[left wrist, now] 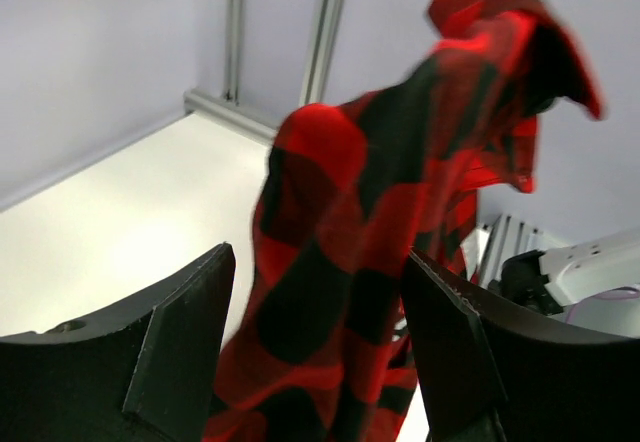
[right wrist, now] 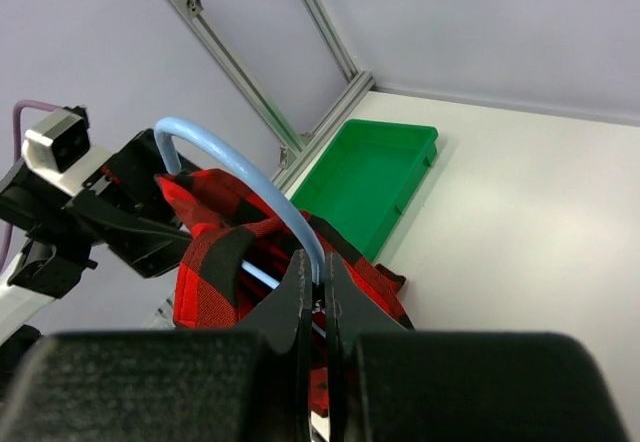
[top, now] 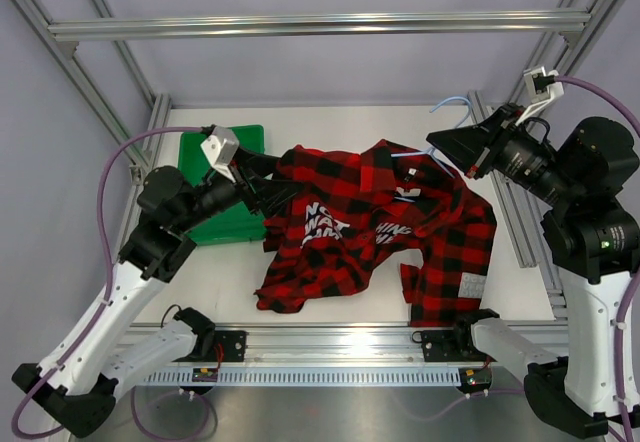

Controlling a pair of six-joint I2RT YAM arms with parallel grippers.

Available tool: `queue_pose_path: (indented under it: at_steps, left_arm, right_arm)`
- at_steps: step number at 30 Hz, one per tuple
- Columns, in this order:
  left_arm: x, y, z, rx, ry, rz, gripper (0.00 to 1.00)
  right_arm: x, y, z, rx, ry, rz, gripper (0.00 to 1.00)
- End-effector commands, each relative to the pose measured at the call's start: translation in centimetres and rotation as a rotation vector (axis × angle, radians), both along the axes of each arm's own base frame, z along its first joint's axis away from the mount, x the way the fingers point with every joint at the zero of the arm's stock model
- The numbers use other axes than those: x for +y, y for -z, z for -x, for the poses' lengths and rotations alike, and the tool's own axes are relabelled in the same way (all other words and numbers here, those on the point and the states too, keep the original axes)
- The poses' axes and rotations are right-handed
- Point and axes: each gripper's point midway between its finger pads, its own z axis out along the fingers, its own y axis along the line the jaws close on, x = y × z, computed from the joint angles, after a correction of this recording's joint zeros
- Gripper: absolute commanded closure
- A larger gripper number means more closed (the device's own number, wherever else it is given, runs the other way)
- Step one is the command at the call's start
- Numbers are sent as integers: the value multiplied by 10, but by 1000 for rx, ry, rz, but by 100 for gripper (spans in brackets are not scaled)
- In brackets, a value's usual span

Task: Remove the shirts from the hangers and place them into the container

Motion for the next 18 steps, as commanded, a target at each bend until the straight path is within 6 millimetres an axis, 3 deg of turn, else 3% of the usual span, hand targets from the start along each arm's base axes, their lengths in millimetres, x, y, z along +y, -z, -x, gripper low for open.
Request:
queue_pose_path:
  at_steps: [1,8,18]
  left_arm:
    - [3,-14,-8,-47,-42,-21,30]
    - [7,-16,-15,-60,-78,-49,31]
    - [10,-18,-10,-78,-80,-52,30]
  right_arm:
    - [0,-13,13,-38,-19,3,100]
    - [-8,-15,24,-48,18,28,100]
    - [-14,-11,23,-54,51,47,100]
